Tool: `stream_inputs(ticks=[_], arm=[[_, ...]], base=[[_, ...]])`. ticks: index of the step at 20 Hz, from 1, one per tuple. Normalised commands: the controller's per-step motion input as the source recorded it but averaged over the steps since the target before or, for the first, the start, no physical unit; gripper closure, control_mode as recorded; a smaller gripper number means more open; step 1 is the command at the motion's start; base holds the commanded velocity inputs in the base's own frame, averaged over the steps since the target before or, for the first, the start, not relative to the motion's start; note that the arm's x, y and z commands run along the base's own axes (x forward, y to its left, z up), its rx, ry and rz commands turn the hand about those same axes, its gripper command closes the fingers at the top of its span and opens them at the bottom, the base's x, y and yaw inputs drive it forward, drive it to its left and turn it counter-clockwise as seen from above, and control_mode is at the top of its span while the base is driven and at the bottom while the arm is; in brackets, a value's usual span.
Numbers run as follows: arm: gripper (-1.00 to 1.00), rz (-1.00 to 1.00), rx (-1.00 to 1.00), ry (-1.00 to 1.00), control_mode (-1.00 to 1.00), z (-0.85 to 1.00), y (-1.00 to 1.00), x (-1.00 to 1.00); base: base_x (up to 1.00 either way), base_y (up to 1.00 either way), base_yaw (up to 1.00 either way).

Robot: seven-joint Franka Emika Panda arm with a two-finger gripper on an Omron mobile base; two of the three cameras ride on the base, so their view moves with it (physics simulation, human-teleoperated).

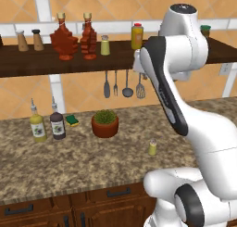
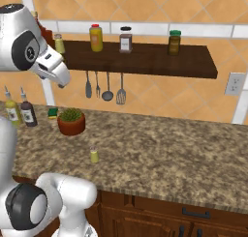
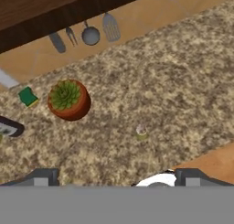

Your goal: Put the shaker and condiment bottle from the counter next to their counterparts in the cabinet.

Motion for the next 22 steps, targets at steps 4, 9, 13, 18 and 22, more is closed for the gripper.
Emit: stream_inputs(ticks=[4, 9, 13, 18, 22], arm=[[-1.0, -0.01, -0.1, 0.0, -1.0, -1.0, -0.08, -0.98], [-1.0, 0.0, -0.09, 0.0, -1.0, -1.0, -0.2, -0.97], [-1.0, 0.0, 0.09, 0.01, -1.0, -0.33, -0.2, -0.14], [-1.0, 0.0, 0.04, -0.09, -1.0, -0.1, -0.71, 0.78], [-1.0, 0.0, 0.0, -0.06, -1.0, -0.12, -0.05, 0.29]], base=[[0.0, 0.0, 0.0], [0.0, 0.0, 0.0], [0.0, 0.0, 0.0], [0.0, 0.0, 0.0], [0.0, 0.0, 0.0]])
